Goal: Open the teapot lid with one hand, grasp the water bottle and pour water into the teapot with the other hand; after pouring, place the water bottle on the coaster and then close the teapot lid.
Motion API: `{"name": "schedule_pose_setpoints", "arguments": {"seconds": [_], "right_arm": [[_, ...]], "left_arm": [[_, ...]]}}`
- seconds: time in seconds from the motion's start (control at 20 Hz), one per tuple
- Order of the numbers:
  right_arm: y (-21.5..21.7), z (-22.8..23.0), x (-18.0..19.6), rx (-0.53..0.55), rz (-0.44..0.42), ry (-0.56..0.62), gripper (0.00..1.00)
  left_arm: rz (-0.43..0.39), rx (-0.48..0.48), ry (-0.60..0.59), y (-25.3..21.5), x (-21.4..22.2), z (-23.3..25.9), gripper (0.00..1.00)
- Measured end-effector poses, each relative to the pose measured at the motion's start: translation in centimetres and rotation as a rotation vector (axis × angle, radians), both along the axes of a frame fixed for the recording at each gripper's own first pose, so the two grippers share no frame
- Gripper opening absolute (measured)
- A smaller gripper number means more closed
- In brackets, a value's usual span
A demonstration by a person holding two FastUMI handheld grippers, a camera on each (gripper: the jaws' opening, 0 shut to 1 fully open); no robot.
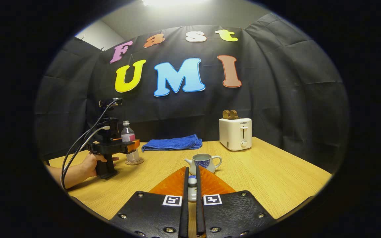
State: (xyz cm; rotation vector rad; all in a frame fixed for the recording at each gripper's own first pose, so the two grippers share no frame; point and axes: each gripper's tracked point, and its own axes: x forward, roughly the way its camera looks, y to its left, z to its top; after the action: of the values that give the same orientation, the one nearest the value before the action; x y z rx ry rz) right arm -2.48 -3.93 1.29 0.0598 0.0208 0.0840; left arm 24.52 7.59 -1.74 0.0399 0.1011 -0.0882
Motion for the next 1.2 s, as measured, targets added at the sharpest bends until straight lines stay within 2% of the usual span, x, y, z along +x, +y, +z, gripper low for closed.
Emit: {"name": "schedule_pose_setpoints", "arguments": {"seconds": [0.25, 0.55, 0.65, 0.85, 1.05, 1.2], "right_arm": [[0.3, 0.4, -0.4, -0.003, 0.006, -0.01, 0.09], [-0.2, 2.1, 1.7, -0.018, -0.011, -0.053, 0.09], [0.0, 3.0, 3.3, -0.023, -0.011, -0.078, 0.09], [-0.1, 4.0, 9.5, -0.016, -0.025, -0.091, 0.09], [-1.0, 2.6, 15.1, -0.035, -0.068, -0.058, 0.09], [-1.0, 0.3, 17.6, -0.012, -0.065, 0.006, 0.09]], "left_arm": [[0.006, 0.001, 0.006, -0.1, -2.0, -0.1, 1.0], [-0.006, -0.047, -0.031, -0.9, -8.4, 1.9, 1.0], [-0.004, -0.045, -0.067, -1.4, -10.6, 3.3, 1.0], [-0.027, -0.063, -0.116, -2.9, -16.5, 5.5, 1.0], [-0.02, -0.047, -0.134, -3.0, -19.2, 6.0, 1.0], [-0.019, -0.048, -0.129, -3.0, -19.1, 5.6, 1.0]]}}
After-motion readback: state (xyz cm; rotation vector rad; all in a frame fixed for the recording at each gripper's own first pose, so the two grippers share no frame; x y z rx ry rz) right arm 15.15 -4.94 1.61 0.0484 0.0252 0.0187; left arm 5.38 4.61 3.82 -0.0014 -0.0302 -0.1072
